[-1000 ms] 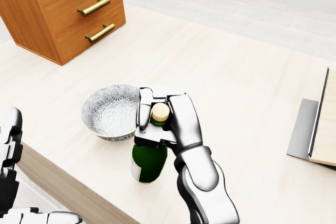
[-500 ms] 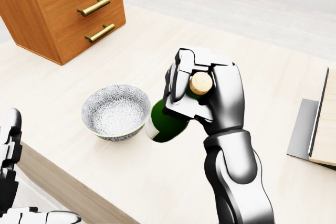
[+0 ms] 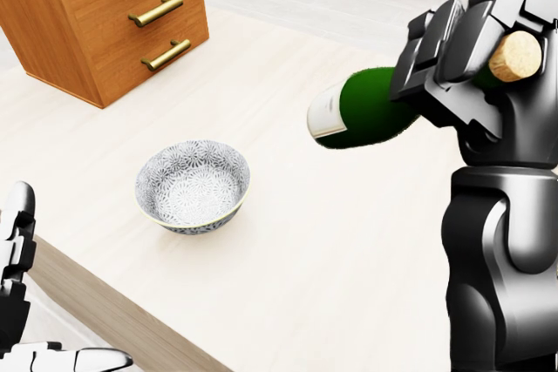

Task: Put the wine bottle on the wine rack.

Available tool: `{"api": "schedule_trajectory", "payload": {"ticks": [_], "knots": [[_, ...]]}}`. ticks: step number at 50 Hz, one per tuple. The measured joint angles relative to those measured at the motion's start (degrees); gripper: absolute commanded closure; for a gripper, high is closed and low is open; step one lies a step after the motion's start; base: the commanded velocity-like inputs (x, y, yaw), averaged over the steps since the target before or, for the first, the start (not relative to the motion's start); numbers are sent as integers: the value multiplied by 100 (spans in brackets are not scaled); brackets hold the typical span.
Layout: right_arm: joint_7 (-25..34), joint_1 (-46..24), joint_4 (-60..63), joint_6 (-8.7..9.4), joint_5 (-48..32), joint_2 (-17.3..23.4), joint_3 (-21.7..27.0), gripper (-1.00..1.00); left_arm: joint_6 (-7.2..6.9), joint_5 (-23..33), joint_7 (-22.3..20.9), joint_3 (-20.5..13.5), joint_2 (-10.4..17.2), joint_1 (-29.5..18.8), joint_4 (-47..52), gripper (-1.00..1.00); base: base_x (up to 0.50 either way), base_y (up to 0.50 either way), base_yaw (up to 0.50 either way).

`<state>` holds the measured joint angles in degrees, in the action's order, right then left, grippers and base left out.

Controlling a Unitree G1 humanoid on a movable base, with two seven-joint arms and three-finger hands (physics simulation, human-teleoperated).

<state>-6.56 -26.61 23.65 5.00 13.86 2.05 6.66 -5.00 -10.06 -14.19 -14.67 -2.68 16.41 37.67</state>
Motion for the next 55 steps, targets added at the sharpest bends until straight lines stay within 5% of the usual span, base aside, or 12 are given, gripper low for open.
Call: {"api": "schedule_trajectory", "payload": {"ticks": [14,31,55], "knots": [[-556,-663,-110,0,1324,644,1031,100,0,-36,3,-37,1,-15,-28,-100,0,0,0],[-1010,-841,-240,0,2258,1114,1284,100,0,-54,1,-45,1,-11,-26,-100,0,0,0],[-455,-1241,-1156,0,3419,3316,1875,100,0,-40,87,-68,39,-133,9,-100,0,0,0]]}}
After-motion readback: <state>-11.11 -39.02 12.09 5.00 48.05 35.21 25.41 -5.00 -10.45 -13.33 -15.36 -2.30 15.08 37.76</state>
